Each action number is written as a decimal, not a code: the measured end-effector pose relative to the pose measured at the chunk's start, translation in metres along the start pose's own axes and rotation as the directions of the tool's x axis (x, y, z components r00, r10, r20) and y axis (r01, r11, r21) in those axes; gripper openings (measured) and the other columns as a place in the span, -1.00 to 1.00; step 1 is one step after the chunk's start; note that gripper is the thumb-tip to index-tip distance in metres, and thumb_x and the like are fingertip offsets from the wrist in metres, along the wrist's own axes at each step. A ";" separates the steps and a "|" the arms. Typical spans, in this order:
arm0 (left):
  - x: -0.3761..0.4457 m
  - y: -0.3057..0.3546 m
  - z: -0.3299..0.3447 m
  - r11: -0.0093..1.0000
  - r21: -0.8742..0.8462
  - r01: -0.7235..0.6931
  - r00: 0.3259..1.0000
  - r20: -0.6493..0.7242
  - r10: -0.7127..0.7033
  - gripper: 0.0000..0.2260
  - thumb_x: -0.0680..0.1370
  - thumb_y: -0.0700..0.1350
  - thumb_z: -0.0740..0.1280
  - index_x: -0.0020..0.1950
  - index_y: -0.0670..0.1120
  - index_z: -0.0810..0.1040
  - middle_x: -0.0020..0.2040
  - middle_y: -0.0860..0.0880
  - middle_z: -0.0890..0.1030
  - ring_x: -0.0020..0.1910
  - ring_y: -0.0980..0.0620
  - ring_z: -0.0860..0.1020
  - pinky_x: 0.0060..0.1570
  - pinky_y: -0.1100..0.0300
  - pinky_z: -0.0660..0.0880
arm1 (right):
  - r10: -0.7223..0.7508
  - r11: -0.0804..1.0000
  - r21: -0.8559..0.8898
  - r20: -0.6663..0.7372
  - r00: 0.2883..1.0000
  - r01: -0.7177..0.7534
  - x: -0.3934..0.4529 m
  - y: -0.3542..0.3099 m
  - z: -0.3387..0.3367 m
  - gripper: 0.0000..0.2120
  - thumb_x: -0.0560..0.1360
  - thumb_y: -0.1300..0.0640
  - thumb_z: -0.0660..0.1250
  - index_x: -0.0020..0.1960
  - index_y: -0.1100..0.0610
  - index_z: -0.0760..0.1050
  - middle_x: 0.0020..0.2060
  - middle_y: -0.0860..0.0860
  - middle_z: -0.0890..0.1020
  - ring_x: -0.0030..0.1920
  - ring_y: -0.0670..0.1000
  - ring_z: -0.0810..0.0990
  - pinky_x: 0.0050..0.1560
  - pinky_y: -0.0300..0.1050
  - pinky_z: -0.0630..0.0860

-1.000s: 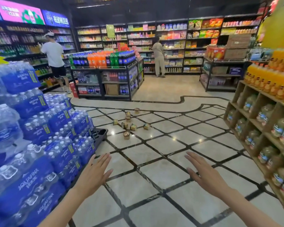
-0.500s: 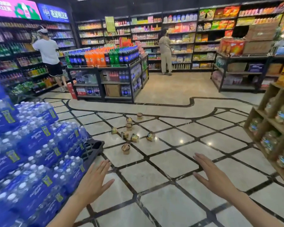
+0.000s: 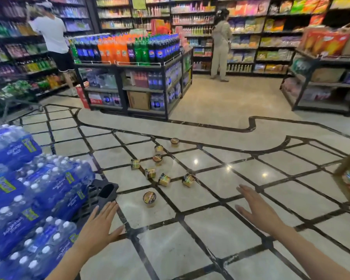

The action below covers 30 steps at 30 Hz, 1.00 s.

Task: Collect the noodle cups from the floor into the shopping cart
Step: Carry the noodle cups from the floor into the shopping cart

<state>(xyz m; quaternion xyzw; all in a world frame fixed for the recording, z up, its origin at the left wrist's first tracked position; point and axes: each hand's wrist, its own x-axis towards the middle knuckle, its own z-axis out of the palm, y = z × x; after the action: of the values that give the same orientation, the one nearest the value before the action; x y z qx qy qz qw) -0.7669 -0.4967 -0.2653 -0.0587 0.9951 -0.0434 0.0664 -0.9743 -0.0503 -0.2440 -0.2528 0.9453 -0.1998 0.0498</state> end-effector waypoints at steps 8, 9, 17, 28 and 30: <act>0.186 -0.059 0.014 0.987 -0.129 0.095 0.980 0.189 -0.070 -0.22 0.57 0.33 -0.17 0.15 -0.20 0.64 0.13 -0.07 0.65 0.10 -0.03 0.63 0.22 0.05 0.21 | 0.025 1.000 -0.013 0.116 0.993 -0.024 0.224 0.026 0.014 -0.36 0.58 -0.13 0.18 0.54 0.10 0.07 0.53 -0.01 0.09 0.52 -0.05 0.06 0.47 -0.20 0.05; 0.205 -0.061 0.013 0.982 -0.153 0.112 0.973 0.218 -0.077 -0.21 0.57 0.33 -0.17 0.15 -0.20 0.64 0.13 -0.08 0.65 0.09 -0.03 0.63 0.21 0.06 0.22 | 0.027 1.000 -0.013 0.137 0.990 -0.025 0.249 0.028 0.016 -0.37 0.59 -0.10 0.19 0.54 0.10 0.07 0.54 -0.01 0.09 0.52 -0.04 0.05 0.48 -0.19 0.04; 0.344 -0.080 0.083 0.899 -0.289 0.330 0.939 0.203 -0.279 0.19 0.17 0.62 -0.36 0.55 -0.16 0.10 0.54 -0.06 0.15 0.51 -0.06 0.18 0.48 0.02 0.09 | 0.020 1.000 -0.028 0.299 0.954 -0.012 0.445 0.069 0.076 -0.29 0.54 -0.26 0.13 0.54 0.10 0.08 0.53 0.01 0.13 0.51 -0.03 0.10 0.45 -0.20 0.07; 0.495 -0.072 0.376 0.343 -0.496 0.797 0.603 0.662 -0.444 0.26 0.07 0.30 0.56 0.54 0.08 -0.14 0.48 -0.10 0.26 0.35 0.01 0.40 0.33 0.14 0.36 | 0.129 0.991 -0.018 0.459 0.879 -0.136 0.629 0.176 0.376 -0.05 0.41 -0.33 0.27 0.55 0.13 -0.08 0.54 0.04 0.05 0.52 0.03 0.08 0.45 -0.15 0.07; 0.511 -0.072 0.439 0.237 -0.507 0.829 0.555 0.689 -0.466 0.22 0.14 0.20 0.57 0.54 0.06 -0.19 0.45 -0.06 0.31 0.38 0.03 0.35 0.34 0.17 0.32 | 0.158 0.986 -0.020 0.456 0.876 -0.168 0.648 0.198 0.445 -0.02 0.40 -0.29 0.36 0.55 0.13 -0.07 0.53 0.04 0.09 0.50 0.03 0.13 0.43 -0.15 0.12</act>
<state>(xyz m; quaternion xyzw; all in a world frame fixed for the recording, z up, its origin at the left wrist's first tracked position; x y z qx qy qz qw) -1.2015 -0.6653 -0.7567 -0.5068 0.7372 0.3956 0.2077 -1.5404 -0.3729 -0.7264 -0.2116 0.9231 -0.1395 0.2892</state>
